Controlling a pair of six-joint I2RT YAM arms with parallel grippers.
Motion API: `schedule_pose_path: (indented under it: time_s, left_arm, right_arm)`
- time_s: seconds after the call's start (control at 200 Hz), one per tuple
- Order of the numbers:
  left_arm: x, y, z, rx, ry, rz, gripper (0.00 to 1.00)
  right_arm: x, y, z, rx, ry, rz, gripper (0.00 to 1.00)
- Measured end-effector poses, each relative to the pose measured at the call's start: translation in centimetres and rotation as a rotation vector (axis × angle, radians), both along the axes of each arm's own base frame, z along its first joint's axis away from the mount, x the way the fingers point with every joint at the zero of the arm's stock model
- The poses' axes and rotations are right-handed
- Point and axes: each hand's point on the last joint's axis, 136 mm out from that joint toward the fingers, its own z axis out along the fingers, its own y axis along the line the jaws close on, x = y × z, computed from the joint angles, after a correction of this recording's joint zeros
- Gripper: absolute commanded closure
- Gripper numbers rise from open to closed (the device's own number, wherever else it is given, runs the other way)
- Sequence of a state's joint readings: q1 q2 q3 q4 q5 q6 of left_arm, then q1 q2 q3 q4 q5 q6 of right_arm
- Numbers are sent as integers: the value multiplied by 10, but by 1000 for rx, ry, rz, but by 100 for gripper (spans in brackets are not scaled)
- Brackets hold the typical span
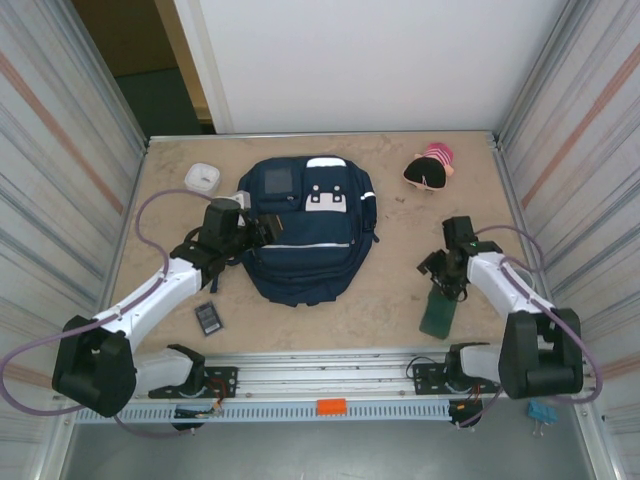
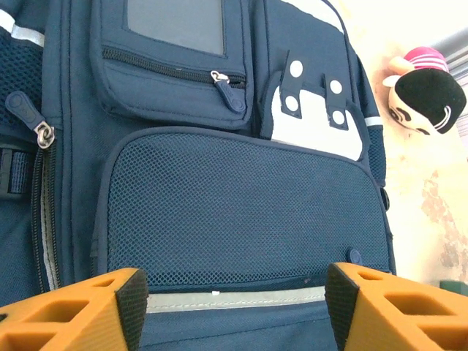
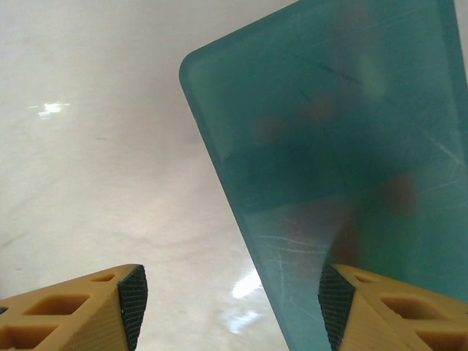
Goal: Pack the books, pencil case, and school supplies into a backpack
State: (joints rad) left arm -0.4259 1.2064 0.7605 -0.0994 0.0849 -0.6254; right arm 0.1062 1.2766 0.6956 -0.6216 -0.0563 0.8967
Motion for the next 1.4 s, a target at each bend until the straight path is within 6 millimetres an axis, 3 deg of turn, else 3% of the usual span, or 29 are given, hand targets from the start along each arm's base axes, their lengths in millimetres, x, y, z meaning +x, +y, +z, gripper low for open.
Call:
schedule_pose_path:
  time_s: [0.251,0.381,0.461,0.631,0.787,1.022,1.398]
  left_arm:
    - [0,0,-1,2,2,-1,33]
    - [0,0,-1,2,1,0,33]
    - [0,0,0,2,-1,0,33]
    - [0,0,0,1,0,-1,33]
    - [0,0,-1,1,1,-1,33]
    - [0,0,-1,2,2,-1,33]
    - [1,-1,-3,4,9,-3,33]
  right_arm:
    - [53,42,16,1,-48,135,33]
    - [67,39,49,-63,-75,202,31]
    - [63,31,56,-110,-51,245,28]
    - [31,17,43,-177,97,361,25]
    - [18,18,24,-170,176,424,21]
    - [17,20,1,-175,247,470,18]
    - [22,19,-17,-190,276,512,19]
